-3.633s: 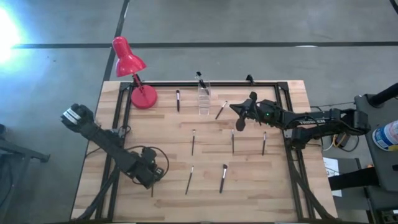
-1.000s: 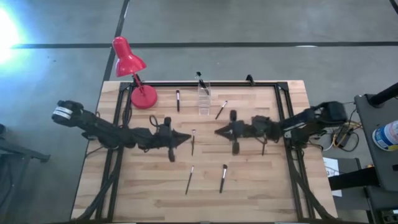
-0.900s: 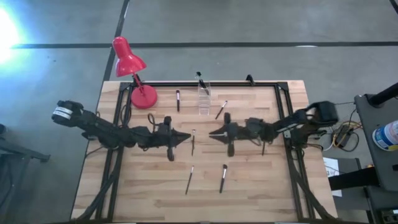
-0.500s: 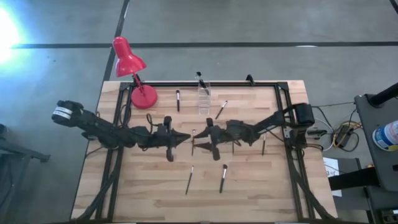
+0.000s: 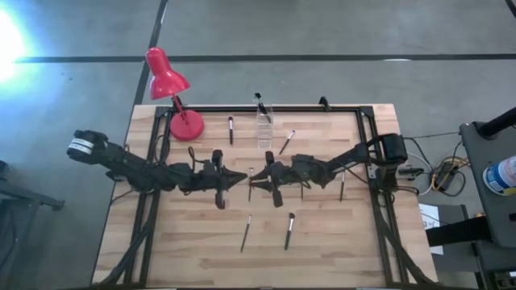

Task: Put items in baskets/containers
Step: Put the black eyeshadow brush into the transparent organizer

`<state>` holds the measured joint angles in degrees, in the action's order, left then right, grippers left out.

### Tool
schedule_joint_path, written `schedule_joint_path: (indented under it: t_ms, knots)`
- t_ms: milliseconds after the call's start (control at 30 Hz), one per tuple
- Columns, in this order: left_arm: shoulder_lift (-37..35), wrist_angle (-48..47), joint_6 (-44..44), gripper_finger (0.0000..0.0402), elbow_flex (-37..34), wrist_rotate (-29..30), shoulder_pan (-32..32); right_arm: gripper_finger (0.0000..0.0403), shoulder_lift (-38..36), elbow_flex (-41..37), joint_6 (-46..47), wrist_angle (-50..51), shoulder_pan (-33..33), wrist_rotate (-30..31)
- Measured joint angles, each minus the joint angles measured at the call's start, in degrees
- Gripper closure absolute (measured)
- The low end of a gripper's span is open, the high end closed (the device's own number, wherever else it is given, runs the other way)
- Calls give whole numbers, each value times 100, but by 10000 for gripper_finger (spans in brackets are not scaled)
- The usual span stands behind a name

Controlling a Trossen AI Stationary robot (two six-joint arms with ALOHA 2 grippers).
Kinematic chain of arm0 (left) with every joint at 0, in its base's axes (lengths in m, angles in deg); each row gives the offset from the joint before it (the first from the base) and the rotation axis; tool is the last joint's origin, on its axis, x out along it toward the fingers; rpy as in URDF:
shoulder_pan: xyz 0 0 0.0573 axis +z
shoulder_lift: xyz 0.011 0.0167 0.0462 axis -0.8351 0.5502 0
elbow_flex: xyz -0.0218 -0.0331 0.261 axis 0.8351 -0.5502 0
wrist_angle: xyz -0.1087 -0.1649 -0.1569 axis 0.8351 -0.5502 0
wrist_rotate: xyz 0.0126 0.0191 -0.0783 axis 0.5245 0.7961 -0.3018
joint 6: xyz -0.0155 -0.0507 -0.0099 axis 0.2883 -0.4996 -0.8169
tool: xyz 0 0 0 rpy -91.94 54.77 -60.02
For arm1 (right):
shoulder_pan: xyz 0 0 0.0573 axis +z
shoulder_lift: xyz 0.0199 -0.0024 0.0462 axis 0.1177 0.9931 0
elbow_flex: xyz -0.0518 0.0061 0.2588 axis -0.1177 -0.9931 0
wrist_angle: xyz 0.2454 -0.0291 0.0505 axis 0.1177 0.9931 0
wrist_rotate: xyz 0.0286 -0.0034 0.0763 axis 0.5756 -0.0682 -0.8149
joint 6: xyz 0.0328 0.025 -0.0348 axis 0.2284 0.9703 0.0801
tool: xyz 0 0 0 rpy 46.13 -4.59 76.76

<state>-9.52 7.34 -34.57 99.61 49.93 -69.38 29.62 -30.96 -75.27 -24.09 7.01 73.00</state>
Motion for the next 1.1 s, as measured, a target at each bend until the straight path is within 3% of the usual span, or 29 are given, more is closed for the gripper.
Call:
schedule_joint_path:
  t_ms: [100, 567, 1100]
  knots:
    - [0, -3, -209, 400, 0, 16, 4, 382, 0, -1, -57, -14, 7, -14]
    - [-70, -322, -561, 324, -163, -292, 0, 389, -15, 35, -46, -381, 74, 170]
    - [131, -287, -213, 319, 197, -299, 96, 390, -15, 213, -197, -80, 205, 162]
